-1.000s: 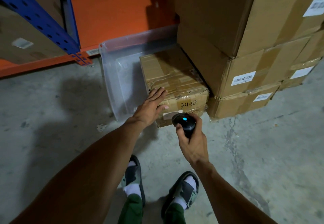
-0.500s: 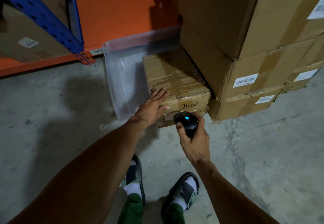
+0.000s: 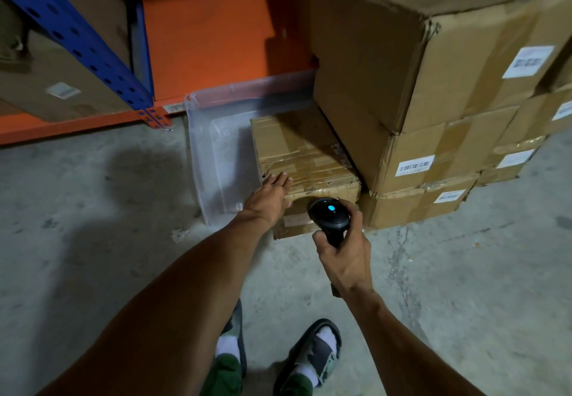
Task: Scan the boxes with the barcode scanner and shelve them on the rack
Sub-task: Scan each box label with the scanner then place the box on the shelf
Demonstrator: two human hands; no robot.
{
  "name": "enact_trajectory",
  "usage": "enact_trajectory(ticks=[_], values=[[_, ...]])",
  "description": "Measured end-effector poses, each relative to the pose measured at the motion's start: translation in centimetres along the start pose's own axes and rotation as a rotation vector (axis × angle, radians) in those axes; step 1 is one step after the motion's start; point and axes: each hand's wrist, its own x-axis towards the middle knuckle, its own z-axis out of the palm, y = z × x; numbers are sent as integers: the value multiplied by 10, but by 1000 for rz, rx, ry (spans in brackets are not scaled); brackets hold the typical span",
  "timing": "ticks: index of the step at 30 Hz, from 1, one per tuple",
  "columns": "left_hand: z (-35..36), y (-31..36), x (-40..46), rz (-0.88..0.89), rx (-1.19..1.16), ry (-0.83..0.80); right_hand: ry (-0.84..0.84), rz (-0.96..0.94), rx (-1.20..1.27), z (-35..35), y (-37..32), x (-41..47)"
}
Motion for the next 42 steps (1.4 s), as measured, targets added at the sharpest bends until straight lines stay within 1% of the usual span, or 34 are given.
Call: enact_trajectory(ticks=[3, 8, 10, 13, 14, 16, 18, 20, 23, 25, 27, 30, 32, 36, 42], values=[[-9, 16, -1, -101, 48, -5, 48, -61, 20, -17, -28, 4], [-38, 50, -13, -252, -61, 95, 69, -139, 6, -61, -103, 28], [-42, 55, -17, -314, -159, 128, 90, -202, -2, -80, -136, 38], [-42, 52, -23, -362, -284, 94, 153, -327, -47, -107, -178, 51], [-40, 49, -24, -371, -327, 109, 177, -361, -70, -115, -190, 56], [-35, 43, -27, -423, -484, 160, 225, -381, -100, -128, -214, 67], [-20, 33, -25, -441, -631, 210, 257, -370, -137, -140, -238, 81], [-3, 21, -19, -359, -738, 201, 263, -372, -222, -154, -257, 99], [18, 2, -7, -202, -814, 158, 262, -367, -331, -170, -281, 128], [18, 1, -7, -170, -909, 182, 279, -299, -395, -176, -293, 147], [21, 4, -5, -178, -1092, 215, 279, -214, -488, -180, -300, 163], [22, 7, 2, -266, -1537, 206, 275, -134, -668, -180, -303, 177], [24, 5, 6, -293, -1712, 196, 267, -86, -710, -179, -303, 182], [22, 6, 6, -294, -1758, 218, 255, -28, -790, -177, -305, 185], [19, 5, 7, -313, -1844, 202, 283, -40, -823, -172, -299, 182]])
